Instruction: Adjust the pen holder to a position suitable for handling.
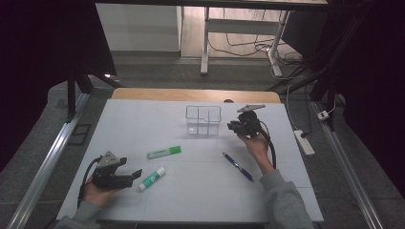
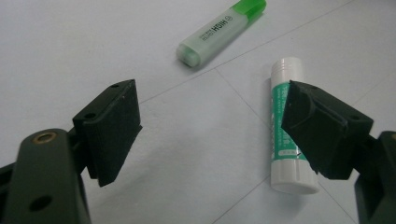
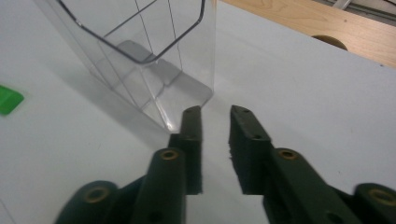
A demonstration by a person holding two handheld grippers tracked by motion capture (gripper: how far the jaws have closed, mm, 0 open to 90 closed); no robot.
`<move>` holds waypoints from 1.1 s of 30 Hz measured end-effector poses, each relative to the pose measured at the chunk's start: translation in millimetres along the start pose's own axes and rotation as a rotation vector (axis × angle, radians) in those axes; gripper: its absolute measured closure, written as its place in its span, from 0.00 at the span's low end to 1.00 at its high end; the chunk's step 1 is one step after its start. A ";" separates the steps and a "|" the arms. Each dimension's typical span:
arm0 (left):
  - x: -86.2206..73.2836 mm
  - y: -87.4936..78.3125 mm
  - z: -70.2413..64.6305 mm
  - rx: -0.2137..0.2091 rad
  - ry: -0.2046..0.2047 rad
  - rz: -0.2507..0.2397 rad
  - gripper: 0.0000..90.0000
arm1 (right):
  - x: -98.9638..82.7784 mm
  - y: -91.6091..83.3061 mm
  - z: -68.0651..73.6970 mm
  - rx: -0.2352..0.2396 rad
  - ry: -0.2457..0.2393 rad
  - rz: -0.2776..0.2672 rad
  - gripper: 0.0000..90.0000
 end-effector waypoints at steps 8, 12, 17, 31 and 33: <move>1.4 2.2 -0.1 -0.007 0.009 -0.002 0.22 | -10.9 -18.3 2.9 0.056 -0.007 -0.026 0.59; 1.6 2.0 -0.3 -0.010 0.010 -0.005 0.22 | -14.4 -24.6 6.0 0.058 -0.026 -0.018 0.54; 3.2 3.5 0.3 -0.017 0.011 -0.006 0.22 | -20.6 -31.4 10.3 0.075 -0.031 -0.013 0.50; 7.6 6.0 1.4 -0.020 0.016 -0.010 0.22 | -44.5 -47.5 20.4 0.097 -0.060 0.008 0.44; 7.7 6.1 0.9 -0.018 0.021 -0.009 0.22 | -45.9 -49.5 22.8 0.103 -0.067 0.009 0.44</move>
Point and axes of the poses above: each handheld gripper's, and its own axes: y roughly forward along the jaws, x roughly out of its top, z roughly to its left, the point moved 1 cm from there along y, roughly forward along the jaws, and after that the axes turned 13 degrees about z, right-handed, at the moved point
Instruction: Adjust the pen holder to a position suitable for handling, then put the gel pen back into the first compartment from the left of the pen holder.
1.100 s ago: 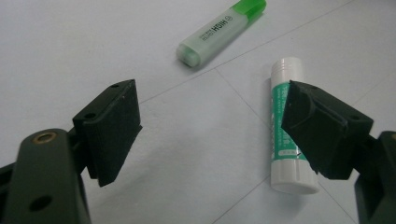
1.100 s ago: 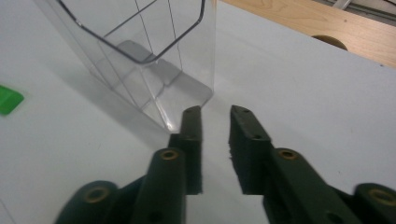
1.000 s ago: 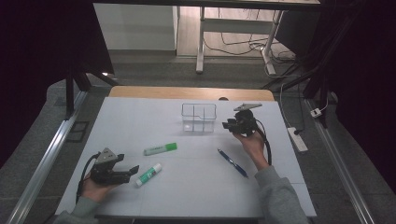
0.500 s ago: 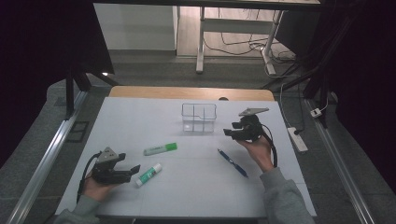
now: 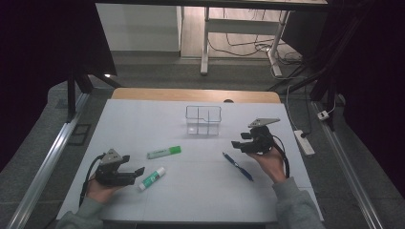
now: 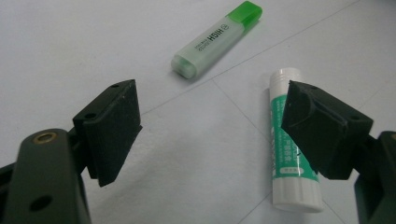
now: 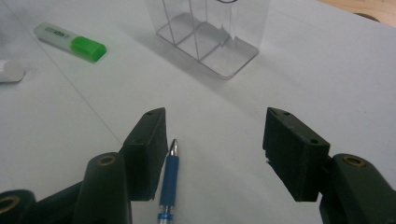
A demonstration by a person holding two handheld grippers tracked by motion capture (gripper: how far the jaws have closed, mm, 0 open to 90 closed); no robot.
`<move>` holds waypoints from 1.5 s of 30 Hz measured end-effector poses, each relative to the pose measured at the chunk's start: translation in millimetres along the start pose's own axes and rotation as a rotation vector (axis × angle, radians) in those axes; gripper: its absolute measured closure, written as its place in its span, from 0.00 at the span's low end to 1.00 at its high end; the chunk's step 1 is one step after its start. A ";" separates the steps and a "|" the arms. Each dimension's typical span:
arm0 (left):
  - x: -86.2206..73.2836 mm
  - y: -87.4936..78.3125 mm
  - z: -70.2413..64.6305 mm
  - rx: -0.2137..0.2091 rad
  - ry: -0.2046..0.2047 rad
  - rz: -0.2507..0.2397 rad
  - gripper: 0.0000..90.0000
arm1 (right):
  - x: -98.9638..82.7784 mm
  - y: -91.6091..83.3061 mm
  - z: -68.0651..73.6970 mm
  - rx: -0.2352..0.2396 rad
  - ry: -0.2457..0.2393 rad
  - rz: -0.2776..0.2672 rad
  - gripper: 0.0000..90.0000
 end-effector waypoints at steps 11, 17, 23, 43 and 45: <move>-0.2 -0.2 -0.5 0.000 0.005 0.001 0.22 | -0.9 -3.5 15.8 0.015 -0.051 0.032 0.44; 0.9 -0.4 0.4 -0.016 -0.005 -0.007 0.22 | 0.0 -2.4 21.7 0.035 -0.065 0.046 0.44; 0.7 -1.2 -0.1 -0.010 -0.002 -0.008 0.22 | 0.7 -2.7 24.9 0.040 -0.068 0.065 0.44; 1.5 -0.9 -2.8 -0.001 0.007 -0.003 0.22 | 4.6 18.1 34.8 0.012 -0.086 0.224 0.43; 1.4 -0.8 -2.8 -0.001 0.008 -0.003 0.22 | 5.5 23.3 35.5 0.012 -0.085 0.245 0.44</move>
Point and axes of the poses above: each handheld gripper's, and its own axes: y roughly forward along the jaws, x roughly out of its top, z roughly to its left, the point moved 1 cm from there along y, roughly forward along the jaws, and after that the axes turned 13 degrees about z, right-handed, at the moved point
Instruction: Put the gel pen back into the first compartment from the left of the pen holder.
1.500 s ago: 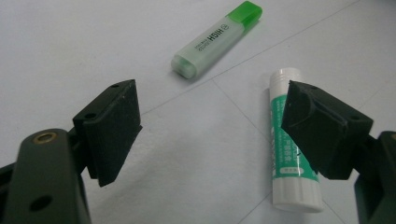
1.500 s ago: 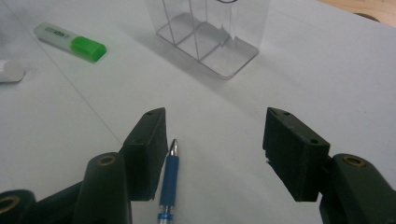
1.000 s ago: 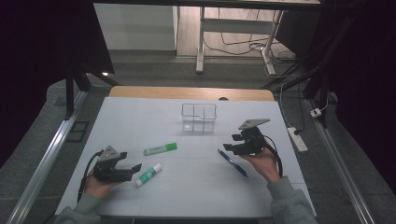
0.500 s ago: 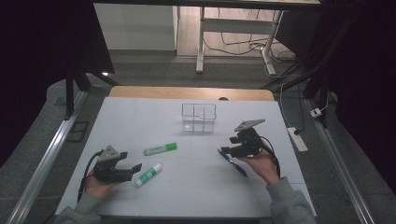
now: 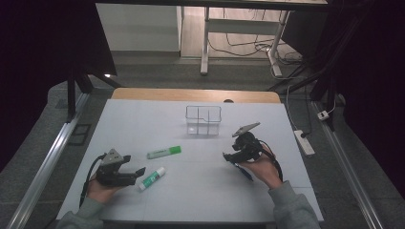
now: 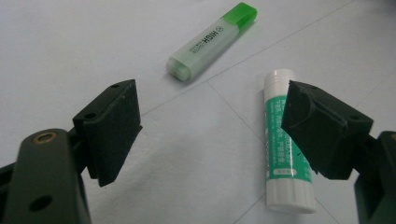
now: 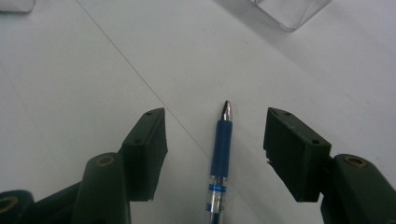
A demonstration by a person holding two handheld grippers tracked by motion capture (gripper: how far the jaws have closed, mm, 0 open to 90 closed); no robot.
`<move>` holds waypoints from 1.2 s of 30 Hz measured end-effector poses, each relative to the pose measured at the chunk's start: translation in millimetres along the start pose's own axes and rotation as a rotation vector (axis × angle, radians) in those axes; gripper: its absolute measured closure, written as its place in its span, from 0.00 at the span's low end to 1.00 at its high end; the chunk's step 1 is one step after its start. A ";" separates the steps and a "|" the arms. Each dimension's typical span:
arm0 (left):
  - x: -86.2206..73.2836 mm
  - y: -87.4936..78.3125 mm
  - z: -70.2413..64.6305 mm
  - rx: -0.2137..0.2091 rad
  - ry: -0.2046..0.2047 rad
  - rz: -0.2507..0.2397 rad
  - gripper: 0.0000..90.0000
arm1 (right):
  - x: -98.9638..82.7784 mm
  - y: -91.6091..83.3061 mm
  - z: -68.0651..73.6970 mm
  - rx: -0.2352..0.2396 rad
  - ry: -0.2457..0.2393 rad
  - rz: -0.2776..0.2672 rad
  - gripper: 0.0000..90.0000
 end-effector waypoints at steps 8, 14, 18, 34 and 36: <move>-0.1 0.1 0.5 -0.001 0.000 0.000 0.22 | 8.8 14.5 2.8 -0.013 0.002 0.059 0.48; 0.0 0.5 0.6 0.000 0.001 0.001 0.22 | 10.8 22.3 3.5 -0.022 0.010 0.092 0.54; -0.1 0.5 0.7 0.000 0.002 0.002 0.22 | 11.5 27.0 5.0 -0.037 0.006 0.120 0.57; -0.2 0.9 0.2 -0.001 0.006 0.004 0.22 | 13.0 33.8 12.3 -0.080 0.023 0.189 0.86; -0.2 0.8 0.2 0.000 0.007 0.003 0.22 | 13.2 33.8 12.7 -0.083 0.034 0.191 0.88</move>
Point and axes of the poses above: each handheld gripper's, and its own axes: y roughly forward along the jaws, x roughly out of its top, z roughly to its left, the point moved 1 cm from there along y, roughly forward along the jaws, and after that the axes turned 13 degrees about z, right-handed, at the moved point
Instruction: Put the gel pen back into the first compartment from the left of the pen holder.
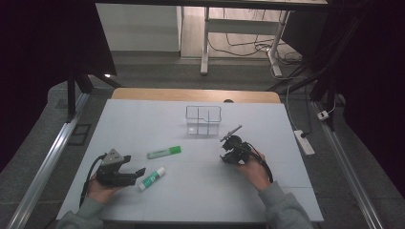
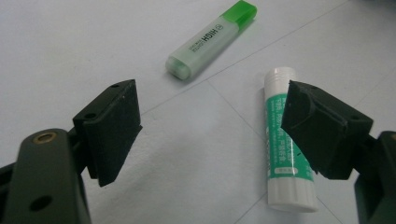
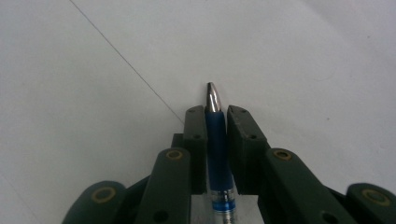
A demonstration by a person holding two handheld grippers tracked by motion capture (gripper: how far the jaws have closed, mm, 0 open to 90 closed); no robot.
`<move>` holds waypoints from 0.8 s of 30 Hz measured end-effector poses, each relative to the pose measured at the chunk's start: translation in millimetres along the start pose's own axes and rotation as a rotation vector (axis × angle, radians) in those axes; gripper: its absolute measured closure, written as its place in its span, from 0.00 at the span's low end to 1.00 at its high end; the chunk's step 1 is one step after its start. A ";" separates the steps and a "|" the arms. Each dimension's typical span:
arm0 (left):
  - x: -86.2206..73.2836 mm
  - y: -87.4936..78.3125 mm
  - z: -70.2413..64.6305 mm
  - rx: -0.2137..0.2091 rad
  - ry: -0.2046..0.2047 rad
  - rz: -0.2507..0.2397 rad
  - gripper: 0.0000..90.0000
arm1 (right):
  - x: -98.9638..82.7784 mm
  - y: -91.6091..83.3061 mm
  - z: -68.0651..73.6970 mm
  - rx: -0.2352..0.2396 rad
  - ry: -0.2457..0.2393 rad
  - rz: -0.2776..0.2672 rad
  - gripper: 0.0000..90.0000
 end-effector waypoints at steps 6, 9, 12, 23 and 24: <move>0.0 0.8 0.1 0.006 0.005 0.004 0.22 | 0.8 -0.3 1.9 -0.016 0.002 0.007 0.89; 0.0 0.5 0.1 0.006 0.004 0.003 0.22 | 0.3 -0.5 1.4 -0.009 -0.002 0.004 0.89; -0.1 0.3 0.4 0.006 0.002 0.002 0.22 | -0.6 -1.8 0.6 0.012 -0.001 0.000 0.89; -0.1 0.4 0.4 0.007 0.003 0.004 0.22 | -2.9 -17.1 -1.3 0.026 -0.002 -0.073 0.89; -0.1 0.5 0.4 0.006 0.003 0.004 0.22 | -3.1 -18.6 -1.5 0.026 -0.006 -0.083 0.89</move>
Point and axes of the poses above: each handheld gripper's, and its own axes: y roughly forward along the jaws, x roughly out of its top, z roughly to its left, the point moved 1 cm from there along y, roughly forward along the jaws, and after that the axes turned 13 degrees about z, right-handed, at the moved point
